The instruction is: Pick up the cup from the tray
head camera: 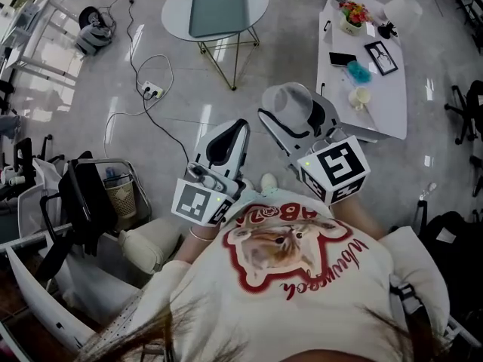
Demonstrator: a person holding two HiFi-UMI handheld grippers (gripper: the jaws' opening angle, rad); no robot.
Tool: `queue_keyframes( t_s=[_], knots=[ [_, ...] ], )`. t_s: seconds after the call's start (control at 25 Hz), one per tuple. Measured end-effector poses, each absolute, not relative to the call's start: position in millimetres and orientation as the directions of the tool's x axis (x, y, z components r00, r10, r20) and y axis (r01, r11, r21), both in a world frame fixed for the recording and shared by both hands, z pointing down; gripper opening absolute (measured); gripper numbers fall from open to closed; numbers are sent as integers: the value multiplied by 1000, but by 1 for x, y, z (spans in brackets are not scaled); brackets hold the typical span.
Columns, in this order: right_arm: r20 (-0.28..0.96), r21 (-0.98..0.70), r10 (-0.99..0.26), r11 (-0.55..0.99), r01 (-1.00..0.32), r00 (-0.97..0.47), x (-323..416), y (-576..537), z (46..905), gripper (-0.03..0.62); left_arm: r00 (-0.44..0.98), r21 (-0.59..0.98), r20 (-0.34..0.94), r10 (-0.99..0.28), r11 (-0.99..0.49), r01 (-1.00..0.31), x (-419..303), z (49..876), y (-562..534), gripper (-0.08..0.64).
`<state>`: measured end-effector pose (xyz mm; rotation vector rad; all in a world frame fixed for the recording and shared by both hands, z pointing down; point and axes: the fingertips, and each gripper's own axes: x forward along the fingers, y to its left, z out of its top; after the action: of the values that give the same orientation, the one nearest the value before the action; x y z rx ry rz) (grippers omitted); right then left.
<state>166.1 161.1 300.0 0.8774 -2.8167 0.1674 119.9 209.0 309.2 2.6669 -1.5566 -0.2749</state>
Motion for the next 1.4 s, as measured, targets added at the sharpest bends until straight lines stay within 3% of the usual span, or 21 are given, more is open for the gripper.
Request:
queue_keyframes(
  t_s=[0.36, 1.4],
  knots=[
    [183, -108, -560, 806, -583, -808, 152, 170, 302, 291, 482, 121, -129, -867, -496, -860, 104, 308, 217, 15],
    [189, -73, -560, 811, -580, -807, 134, 186, 301, 287, 462, 131, -133, -877, -478, -869, 87, 311, 233, 15]
  ],
)
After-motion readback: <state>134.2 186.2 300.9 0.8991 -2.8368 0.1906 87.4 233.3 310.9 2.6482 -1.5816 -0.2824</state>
